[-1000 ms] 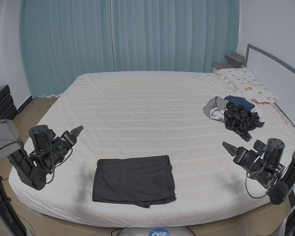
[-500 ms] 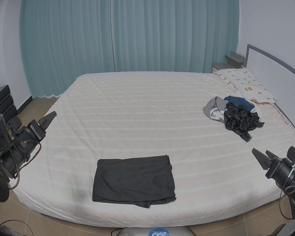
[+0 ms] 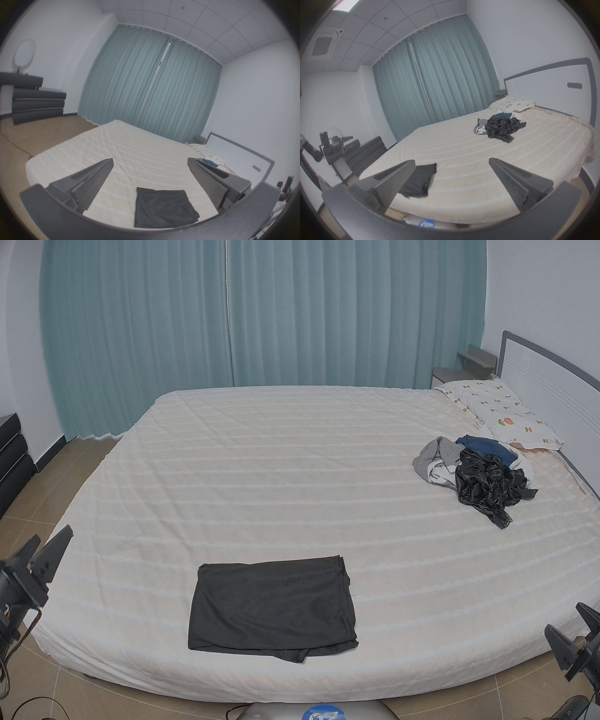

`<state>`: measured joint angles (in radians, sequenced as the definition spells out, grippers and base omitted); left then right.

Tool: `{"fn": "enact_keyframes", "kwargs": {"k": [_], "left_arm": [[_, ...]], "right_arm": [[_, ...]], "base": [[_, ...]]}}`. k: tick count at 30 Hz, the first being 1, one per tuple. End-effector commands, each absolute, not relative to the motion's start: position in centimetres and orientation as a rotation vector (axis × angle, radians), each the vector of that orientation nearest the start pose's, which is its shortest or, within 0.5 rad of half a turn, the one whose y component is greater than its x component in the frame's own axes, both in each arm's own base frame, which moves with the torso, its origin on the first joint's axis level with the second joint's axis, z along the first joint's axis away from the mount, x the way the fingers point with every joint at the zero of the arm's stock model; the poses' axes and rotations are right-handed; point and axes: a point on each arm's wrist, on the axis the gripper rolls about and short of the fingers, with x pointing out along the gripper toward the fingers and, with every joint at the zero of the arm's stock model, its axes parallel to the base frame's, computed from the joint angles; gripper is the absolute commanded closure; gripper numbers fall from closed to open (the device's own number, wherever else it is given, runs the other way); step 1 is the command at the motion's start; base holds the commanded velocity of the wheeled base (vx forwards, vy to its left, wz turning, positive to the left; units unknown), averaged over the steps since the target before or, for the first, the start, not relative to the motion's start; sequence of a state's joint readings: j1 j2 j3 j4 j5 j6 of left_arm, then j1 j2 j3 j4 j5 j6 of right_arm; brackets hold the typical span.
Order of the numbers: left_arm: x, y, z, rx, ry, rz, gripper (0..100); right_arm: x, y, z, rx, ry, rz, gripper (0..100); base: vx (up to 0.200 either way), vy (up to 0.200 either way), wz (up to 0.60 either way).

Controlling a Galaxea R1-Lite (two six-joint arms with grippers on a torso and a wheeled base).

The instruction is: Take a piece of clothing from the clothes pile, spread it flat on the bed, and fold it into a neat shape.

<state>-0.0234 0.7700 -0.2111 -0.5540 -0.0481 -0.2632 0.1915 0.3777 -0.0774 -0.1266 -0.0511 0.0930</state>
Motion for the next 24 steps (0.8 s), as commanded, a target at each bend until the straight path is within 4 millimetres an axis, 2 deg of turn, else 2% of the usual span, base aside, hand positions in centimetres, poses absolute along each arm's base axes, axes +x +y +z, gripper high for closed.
{"fn": "enact_keyframes", "kwargs": {"k": [1,2,9,11,14,16,20,21,24], "left_arm": [[2.5,-0.2,16.1,-0.166,-0.078,-0.079,0],[1.4,-0.1,15.4,-0.147,-0.079,-0.078,0],[-1.6,-0.1,12.9,-0.046,-0.109,-0.079,0],[-2.0,-0.1,12.6,-0.009,-0.127,-0.083,0],[-2.6,-0.1,12.0,0.043,-0.134,-0.085,0],[-2.5,-0.1,11.5,0.045,-0.12,-0.086,0],[-2.2,-0.1,10.3,0.044,-0.091,-0.079,0],[-2.2,-0.1,9.7,0.048,-0.085,-0.079,0],[-2.2,-0.1,8.5,0.065,-0.07,-0.071,0]], "right_arm": [[-2.4,-0.5,10.8,0.017,0.013,0.086,0],[-2.3,-0.6,10.7,0.017,0.025,0.047,0],[-2.2,-1.0,10.2,-0.009,0.055,-0.149,0],[-2.3,-1.1,10.5,-0.037,0.06,-0.191,0],[-2.9,-1.2,12.7,-0.092,0.053,-0.251,0],[-3.3,-1.2,12.8,-0.094,0.064,-0.286,0],[-4.4,-0.8,11.0,-0.093,0.091,-0.379,0],[-4.5,-0.8,10.0,-0.085,0.11,-0.381,0],[-4.1,-0.8,9.4,-0.031,0.114,-0.361,0]], "base": [[0.0,0.0,0.0],[0.0,0.0,0.0],[0.0,0.0,0.0],[0.0,0.0,0.0],[0.0,0.0,0.0],[0.0,0.0,0.0],[0.0,0.0,0.0],[0.0,0.0,0.0],[0.0,0.0,0.0]]}}
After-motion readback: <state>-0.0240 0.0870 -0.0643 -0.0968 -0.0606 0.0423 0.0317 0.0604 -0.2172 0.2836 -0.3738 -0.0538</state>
